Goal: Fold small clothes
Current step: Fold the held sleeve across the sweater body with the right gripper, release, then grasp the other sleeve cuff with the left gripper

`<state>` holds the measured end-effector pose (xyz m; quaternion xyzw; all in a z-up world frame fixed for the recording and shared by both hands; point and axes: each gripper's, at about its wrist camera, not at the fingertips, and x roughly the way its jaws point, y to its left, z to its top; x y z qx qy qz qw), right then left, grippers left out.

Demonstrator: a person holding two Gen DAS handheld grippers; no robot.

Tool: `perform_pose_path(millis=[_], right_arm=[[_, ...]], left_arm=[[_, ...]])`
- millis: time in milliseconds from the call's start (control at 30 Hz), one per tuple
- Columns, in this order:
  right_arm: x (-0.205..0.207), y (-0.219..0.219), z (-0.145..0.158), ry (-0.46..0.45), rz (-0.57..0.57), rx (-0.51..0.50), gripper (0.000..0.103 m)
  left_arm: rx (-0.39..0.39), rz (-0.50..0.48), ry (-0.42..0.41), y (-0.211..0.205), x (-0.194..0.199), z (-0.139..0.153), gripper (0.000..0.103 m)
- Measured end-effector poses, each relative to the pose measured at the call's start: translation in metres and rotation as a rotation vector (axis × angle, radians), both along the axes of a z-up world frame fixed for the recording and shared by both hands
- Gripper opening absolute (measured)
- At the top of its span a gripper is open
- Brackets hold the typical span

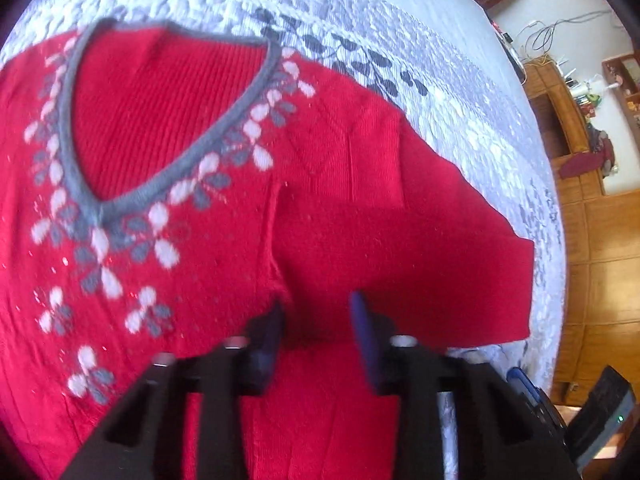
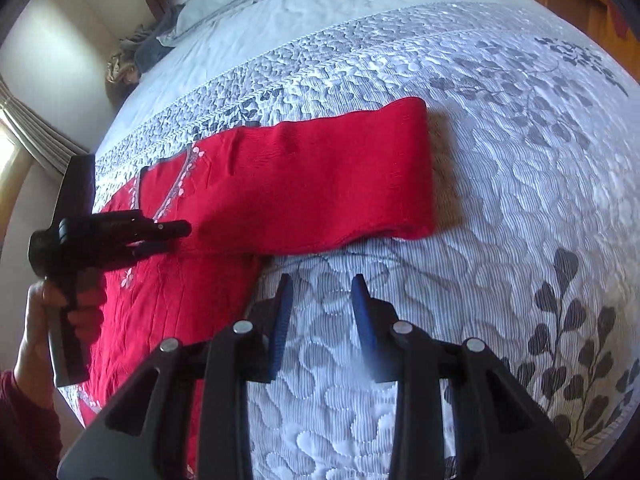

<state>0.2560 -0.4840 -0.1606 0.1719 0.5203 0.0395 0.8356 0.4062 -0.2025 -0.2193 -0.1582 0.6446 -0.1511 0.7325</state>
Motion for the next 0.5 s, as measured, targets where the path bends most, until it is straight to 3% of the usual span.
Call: perform_pose_path(millis=[33,133,267,400,500], right_arm=[[0.0,0.0,0.001,-0.005,0.0,-0.003,0.031],[0.0,0.001,0.004,-0.012,-0.007,-0.018,0.031],[0.0,0.0,0.01,-0.018,-0.015,-0.019,0.031],[0.003,-0.001,0.019,-0.026,-0.018,-0.045,0.031],[0.009,0.001,0.022,-0.028,-0.019,-0.029,0.031]], left_arm=[[0.008,-0.002,-0.016,0.0,0.001,0.002,0.003],[0.001,0.006,-0.071,0.004,0.002,0.012,0.003],[-0.044,0.077,-0.182,0.027,0.002,0.047,0.003],[0.009,0.149,-0.335,0.085,0.006,0.097,0.003],[0.073,0.203,-0.388,0.138,0.013,0.117,0.003]])
